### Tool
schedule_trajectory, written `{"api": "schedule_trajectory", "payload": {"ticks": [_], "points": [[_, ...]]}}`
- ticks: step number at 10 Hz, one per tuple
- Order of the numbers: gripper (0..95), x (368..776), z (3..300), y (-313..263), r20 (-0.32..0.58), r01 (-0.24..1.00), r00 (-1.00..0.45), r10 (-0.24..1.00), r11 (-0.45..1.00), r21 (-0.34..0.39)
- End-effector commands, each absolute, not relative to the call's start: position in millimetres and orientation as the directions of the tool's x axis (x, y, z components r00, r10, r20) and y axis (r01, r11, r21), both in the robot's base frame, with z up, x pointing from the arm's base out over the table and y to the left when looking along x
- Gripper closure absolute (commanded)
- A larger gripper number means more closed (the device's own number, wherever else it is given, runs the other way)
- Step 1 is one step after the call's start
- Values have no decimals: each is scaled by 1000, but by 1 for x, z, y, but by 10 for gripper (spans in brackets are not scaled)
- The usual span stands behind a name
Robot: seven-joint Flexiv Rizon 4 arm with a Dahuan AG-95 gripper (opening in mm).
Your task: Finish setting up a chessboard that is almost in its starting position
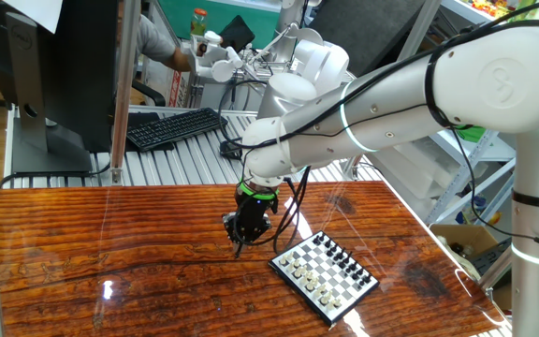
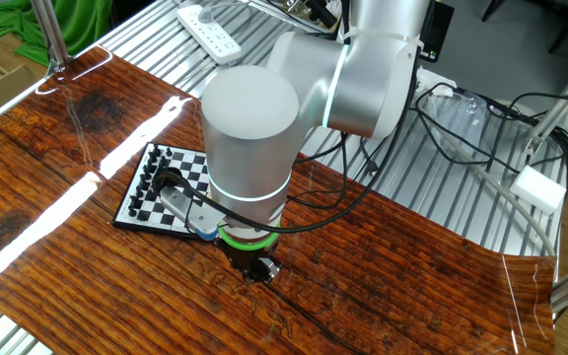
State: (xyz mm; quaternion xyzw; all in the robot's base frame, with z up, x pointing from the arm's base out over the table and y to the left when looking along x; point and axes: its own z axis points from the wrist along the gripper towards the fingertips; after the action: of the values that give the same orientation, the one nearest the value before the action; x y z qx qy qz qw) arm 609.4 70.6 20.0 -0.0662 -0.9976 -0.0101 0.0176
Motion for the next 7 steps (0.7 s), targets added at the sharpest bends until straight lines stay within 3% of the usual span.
{"api": "schedule_trajectory", "payload": {"ticks": [1, 7], "points": [[950, 610, 19, 71, 36, 131, -991, 130, 991, 17], [950, 610, 20, 71, 22, 135, -991, 135, 991, 4]]}}
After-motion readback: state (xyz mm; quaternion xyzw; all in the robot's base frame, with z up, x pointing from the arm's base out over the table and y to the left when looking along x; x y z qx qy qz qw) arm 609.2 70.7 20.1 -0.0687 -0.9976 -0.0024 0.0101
